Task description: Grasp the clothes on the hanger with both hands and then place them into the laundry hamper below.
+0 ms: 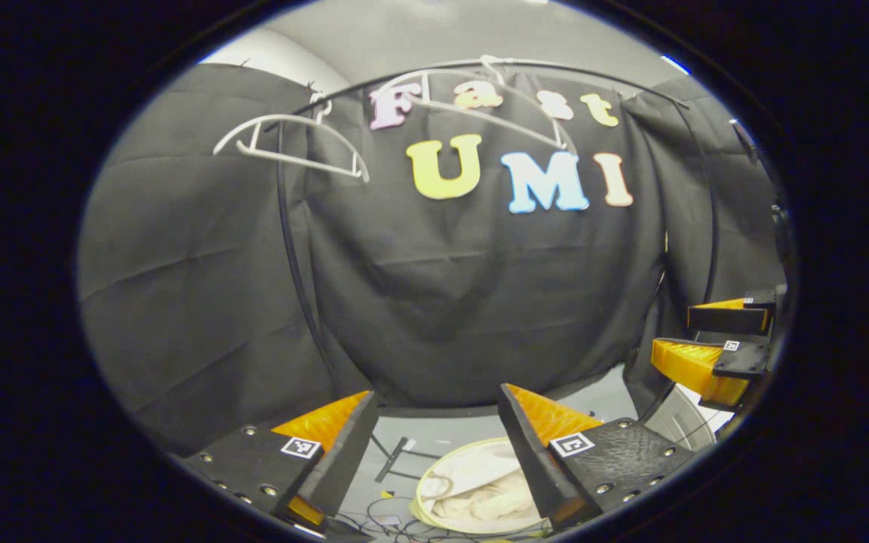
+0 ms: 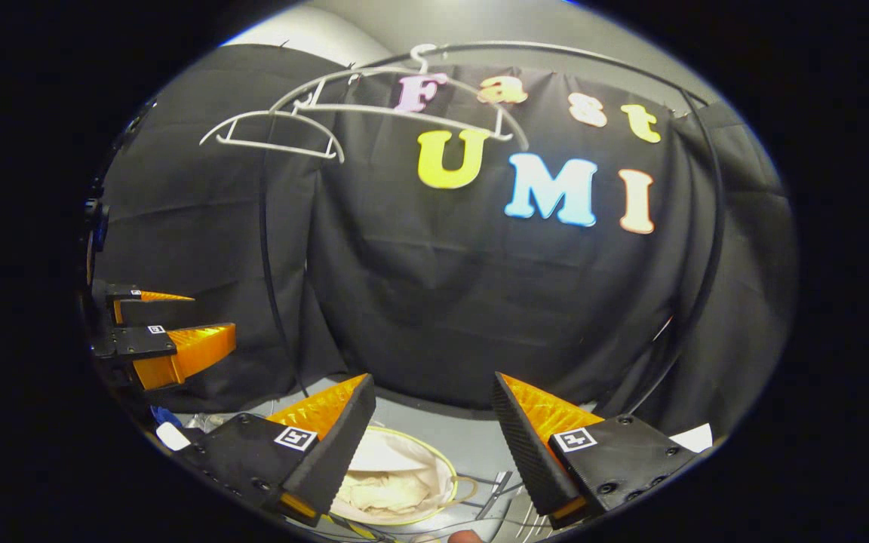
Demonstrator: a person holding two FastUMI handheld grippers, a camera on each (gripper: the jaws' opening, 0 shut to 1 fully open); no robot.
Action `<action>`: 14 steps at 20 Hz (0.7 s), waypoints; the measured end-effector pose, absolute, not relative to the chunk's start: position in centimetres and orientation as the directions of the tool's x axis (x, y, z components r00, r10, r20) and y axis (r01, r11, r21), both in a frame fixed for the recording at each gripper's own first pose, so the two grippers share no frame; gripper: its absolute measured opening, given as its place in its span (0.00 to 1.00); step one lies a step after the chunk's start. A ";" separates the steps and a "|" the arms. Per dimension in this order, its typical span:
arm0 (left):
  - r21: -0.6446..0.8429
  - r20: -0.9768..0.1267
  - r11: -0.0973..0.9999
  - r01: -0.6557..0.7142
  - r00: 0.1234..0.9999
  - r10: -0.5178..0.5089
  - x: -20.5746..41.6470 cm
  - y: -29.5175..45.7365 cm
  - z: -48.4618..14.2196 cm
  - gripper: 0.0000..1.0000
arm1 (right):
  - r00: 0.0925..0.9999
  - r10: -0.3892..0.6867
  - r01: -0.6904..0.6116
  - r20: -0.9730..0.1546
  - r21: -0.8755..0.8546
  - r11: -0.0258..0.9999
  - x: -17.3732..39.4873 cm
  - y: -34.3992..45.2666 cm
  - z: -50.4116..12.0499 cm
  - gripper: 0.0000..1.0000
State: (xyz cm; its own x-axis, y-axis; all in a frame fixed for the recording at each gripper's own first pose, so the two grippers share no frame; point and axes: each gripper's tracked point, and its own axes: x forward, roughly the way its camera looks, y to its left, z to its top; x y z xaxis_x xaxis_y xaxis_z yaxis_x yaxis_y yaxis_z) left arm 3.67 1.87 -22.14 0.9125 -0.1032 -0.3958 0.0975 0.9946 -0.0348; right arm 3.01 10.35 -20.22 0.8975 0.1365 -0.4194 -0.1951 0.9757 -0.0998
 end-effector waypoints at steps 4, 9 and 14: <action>-0.048 -0.285 0.992 0.119 0.950 -0.128 3.3 1.9 -15.7 0.94 | 0.943 0.091 -0.133 -0.320 -0.112 0.985 1.9 8.2 -14.1 0.97; -0.067 -0.185 0.987 0.147 0.970 -0.157 2.6 1.5 -9.6 0.95 | 0.979 0.023 -0.042 -0.203 -0.090 0.995 0.1 4.3 -7.8 0.98; -0.042 -0.108 0.988 0.148 0.983 -0.151 -0.3 2.1 -5.5 0.94 | 0.989 -0.032 0.019 -0.144 -0.092 0.996 -2.8 0.6 -4.5 0.97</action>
